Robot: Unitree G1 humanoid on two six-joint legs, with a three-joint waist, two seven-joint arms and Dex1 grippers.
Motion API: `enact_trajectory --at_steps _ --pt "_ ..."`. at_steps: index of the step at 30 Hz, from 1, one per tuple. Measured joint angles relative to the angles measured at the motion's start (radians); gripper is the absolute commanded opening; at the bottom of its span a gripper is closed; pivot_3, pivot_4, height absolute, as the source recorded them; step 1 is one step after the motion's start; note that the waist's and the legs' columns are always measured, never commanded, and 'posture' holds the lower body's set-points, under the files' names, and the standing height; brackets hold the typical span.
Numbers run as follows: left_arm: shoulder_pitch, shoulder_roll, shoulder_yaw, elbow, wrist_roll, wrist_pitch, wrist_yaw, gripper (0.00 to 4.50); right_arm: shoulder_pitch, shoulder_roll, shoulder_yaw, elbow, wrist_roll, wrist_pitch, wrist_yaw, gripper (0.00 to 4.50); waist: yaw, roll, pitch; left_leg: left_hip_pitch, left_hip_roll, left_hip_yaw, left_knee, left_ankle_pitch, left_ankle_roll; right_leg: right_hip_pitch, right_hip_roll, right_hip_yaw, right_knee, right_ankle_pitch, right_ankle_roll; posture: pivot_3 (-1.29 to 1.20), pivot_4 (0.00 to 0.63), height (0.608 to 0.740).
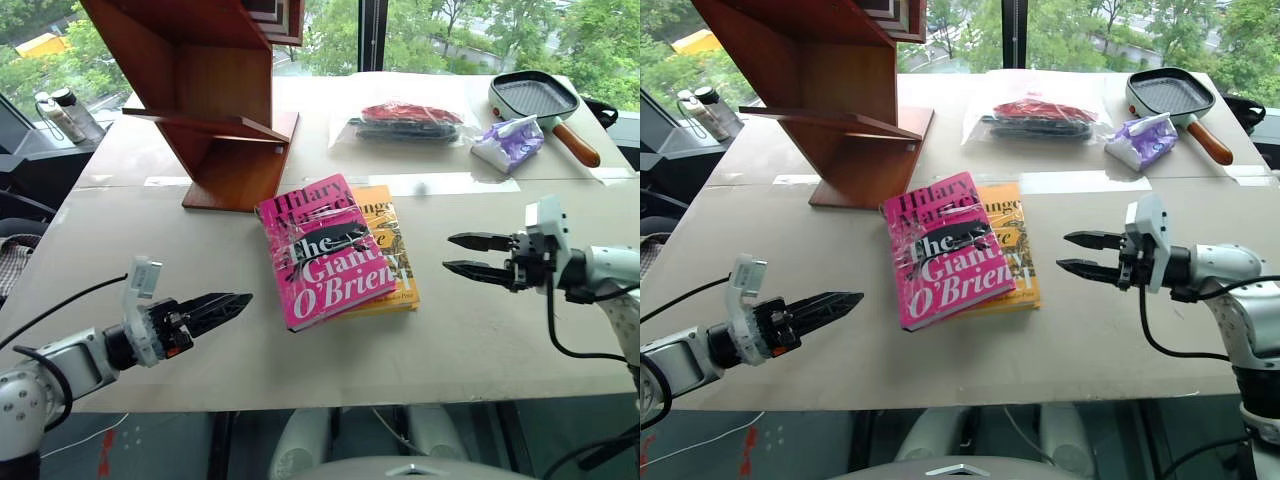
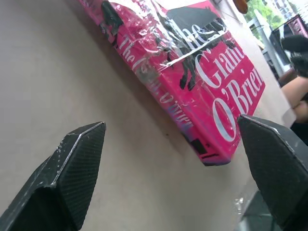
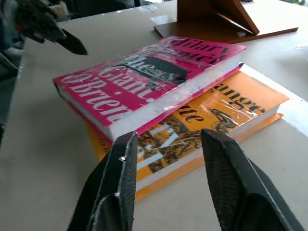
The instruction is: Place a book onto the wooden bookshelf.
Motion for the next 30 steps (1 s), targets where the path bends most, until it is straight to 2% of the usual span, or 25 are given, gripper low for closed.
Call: enact_trajectory --at_steps 3,7,12,15,23,27,30 --pt "-0.123 -0.003 -0.048 0.169 -0.075 0.128 0.114 4.5 0.049 -0.019 -0.074 -0.094 0.087 0.018 -0.007 4.49 -0.002 -0.001 0.0 0.005 0.0 0.001 0.001 0.0 0.0 0.003 0.001 0.001 0.005 0.0 0.0 0.0 0.15 0.74" --pt "-0.287 -0.041 -0.082 0.364 -0.108 0.217 0.186 4.5 0.125 -0.048 -0.159 -0.172 0.168 0.04 -0.01 4.49 0.007 -0.002 -0.001 0.008 -0.001 0.0 0.003 0.001 -0.002 0.005 0.001 0.001 0.008 0.0 0.0 0.0 0.15 0.74" --pt "-0.467 -0.12 -0.134 0.512 -0.076 0.257 0.221 4.5 0.119 -0.06 -0.22 -0.18 0.247 0.046 -0.019 4.49 0.007 -0.003 -0.002 0.007 -0.003 0.0 0.008 0.001 -0.002 0.007 0.0 0.001 0.009 0.0 0.0 0.0 0.15 0.74" --pt "-0.532 -0.167 -0.172 0.557 -0.035 0.275 0.213 4.5 0.062 -0.079 -0.214 -0.14 0.259 0.045 -0.009 4.49 0.0 -0.004 -0.002 0.008 -0.003 0.0 0.009 0.002 -0.002 0.007 0.0 0.002 0.009 0.0 0.0 0.0 0.15 0.74" --pt "-0.632 -0.221 -0.178 0.669 0.061 0.283 0.147 4.5 -0.107 -0.124 -0.137 -0.048 0.256 0.041 0.057 4.49 0.007 -0.003 -0.002 0.007 -0.004 0.0 0.009 0.002 -0.003 0.006 -0.001 0.001 0.01 0.0 0.0 0.0 0.15 0.74" --pt "-0.658 -0.237 -0.181 0.711 0.11 0.283 0.091 4.5 -0.134 -0.127 -0.11 -0.023 0.239 0.033 0.074 4.49 0.019 -0.003 -0.002 0.006 -0.005 -0.002 0.01 0.002 -0.003 0.007 -0.002 -0.001 0.01 0.0 0.0 0.0 0.15 0.74" --pt "-0.682 -0.25 -0.2 0.75 0.162 0.269 0.03 3.72 -0.137 -0.132 -0.092 -0.023 0.227 0.028 0.084 4.5 0.032 -0.003 -0.002 0.005 -0.005 -0.003 0.012 0.002 -0.003 0.007 -0.002 -0.001 0.01 0.0 0.0 0.0 0.15 0.74"
